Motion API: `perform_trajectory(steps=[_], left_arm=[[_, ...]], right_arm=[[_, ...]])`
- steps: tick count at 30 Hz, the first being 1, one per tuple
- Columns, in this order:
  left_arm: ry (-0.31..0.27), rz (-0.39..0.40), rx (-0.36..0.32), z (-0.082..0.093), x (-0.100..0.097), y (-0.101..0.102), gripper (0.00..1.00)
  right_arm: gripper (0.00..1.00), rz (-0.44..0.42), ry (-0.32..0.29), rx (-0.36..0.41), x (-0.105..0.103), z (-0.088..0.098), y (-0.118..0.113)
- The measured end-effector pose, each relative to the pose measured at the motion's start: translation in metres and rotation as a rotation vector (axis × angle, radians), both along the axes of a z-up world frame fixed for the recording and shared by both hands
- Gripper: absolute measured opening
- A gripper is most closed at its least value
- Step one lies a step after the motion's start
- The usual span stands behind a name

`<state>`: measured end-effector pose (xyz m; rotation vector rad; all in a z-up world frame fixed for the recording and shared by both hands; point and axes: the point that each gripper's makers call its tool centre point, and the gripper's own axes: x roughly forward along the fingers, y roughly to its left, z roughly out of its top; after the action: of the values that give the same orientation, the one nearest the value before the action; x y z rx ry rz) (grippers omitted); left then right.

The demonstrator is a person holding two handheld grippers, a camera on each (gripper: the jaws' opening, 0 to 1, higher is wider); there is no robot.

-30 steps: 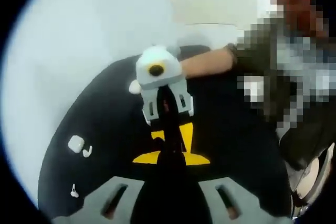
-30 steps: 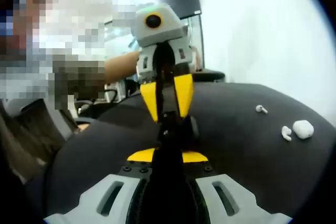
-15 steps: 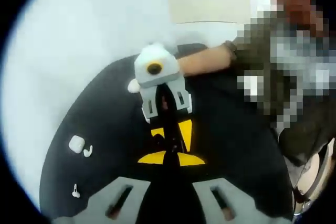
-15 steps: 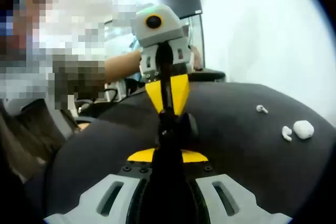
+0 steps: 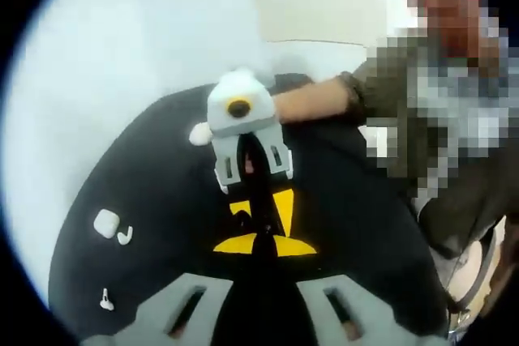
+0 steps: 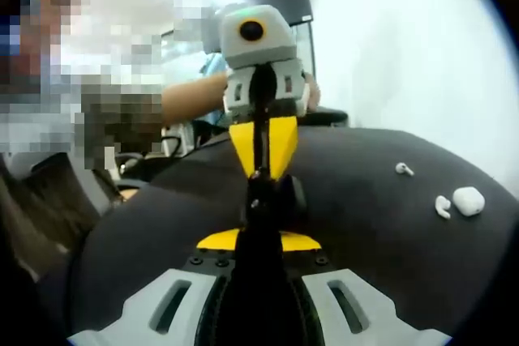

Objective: Pick up three earphones and place each one into its charging case using tactile feedback, ensure that each earphone is properly inserted and securely positioned inside the case.

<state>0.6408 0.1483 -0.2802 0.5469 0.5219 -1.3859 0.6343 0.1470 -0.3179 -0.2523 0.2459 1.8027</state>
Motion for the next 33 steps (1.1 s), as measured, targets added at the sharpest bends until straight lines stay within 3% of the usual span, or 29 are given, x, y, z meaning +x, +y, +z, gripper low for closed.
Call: perform_trajectory(steps=[12, 20, 24, 29, 33], left_arm=[[0.080, -0.108, -0.037, -0.003, -0.003, 0.002, 0.03], [0.062, -0.103, -0.053, 0.003, -0.006, 0.004, 0.04], [0.039, -0.105, -0.022, -0.001, -0.006, 0.004, 0.05], [0.007, -0.113, -0.050, 0.015, -0.008, 0.001, 0.06], [-0.025, -0.136, 0.010, 0.011, -0.007, 0.000, 0.05]], right_arm=[[0.18, 0.011, -0.007, 0.003, -0.003, 0.000, 0.000], [0.18, 0.013, -0.001, 0.003, -0.003, 0.000, 0.000], [0.18, 0.013, -0.001, 0.004, -0.003, 0.000, 0.000], [0.18, 0.013, -0.001, 0.004, -0.004, 0.000, 0.000], [0.18, 0.014, 0.000, 0.004, -0.004, 0.000, 0.000]])
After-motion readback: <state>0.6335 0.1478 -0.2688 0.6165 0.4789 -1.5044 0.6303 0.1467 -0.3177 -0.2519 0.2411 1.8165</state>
